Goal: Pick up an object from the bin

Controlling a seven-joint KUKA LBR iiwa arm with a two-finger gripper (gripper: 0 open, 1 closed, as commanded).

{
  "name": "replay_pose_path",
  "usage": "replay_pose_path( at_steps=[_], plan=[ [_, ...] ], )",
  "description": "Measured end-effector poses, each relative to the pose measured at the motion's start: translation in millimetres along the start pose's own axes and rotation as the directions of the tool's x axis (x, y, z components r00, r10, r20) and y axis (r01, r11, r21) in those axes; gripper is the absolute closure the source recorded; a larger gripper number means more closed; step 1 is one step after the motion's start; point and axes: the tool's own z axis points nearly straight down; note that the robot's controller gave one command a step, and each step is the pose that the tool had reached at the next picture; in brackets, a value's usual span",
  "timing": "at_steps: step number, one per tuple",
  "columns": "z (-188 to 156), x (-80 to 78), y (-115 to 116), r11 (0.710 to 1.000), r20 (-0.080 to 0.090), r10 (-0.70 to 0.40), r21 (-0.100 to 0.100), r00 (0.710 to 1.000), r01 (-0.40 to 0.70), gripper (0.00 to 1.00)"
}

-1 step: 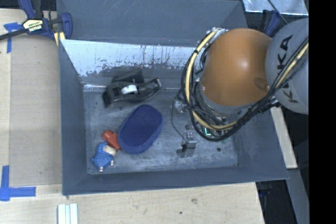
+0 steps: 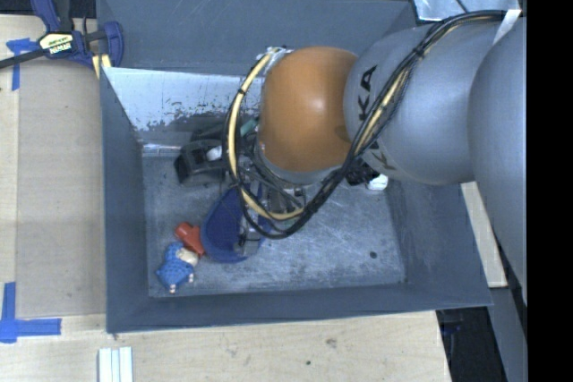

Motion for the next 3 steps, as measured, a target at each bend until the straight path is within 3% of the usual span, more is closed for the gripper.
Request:
replay_pose_path(
  at_steps=[1,2,3],
  plan=[
    [92.8,-32.7,-3.7,0.994,-0.01,-0.106,0.004,0.994,0.106,0.0],
    [85.4,-35.2,-2.9,0.995,-0.003,-0.103,0.002,0.995,0.103,1.0],
    [-45.0,-27.1,-2.4,0.992,0.009,-0.126,0.002,0.992,0.126,1.0]
  ],
)
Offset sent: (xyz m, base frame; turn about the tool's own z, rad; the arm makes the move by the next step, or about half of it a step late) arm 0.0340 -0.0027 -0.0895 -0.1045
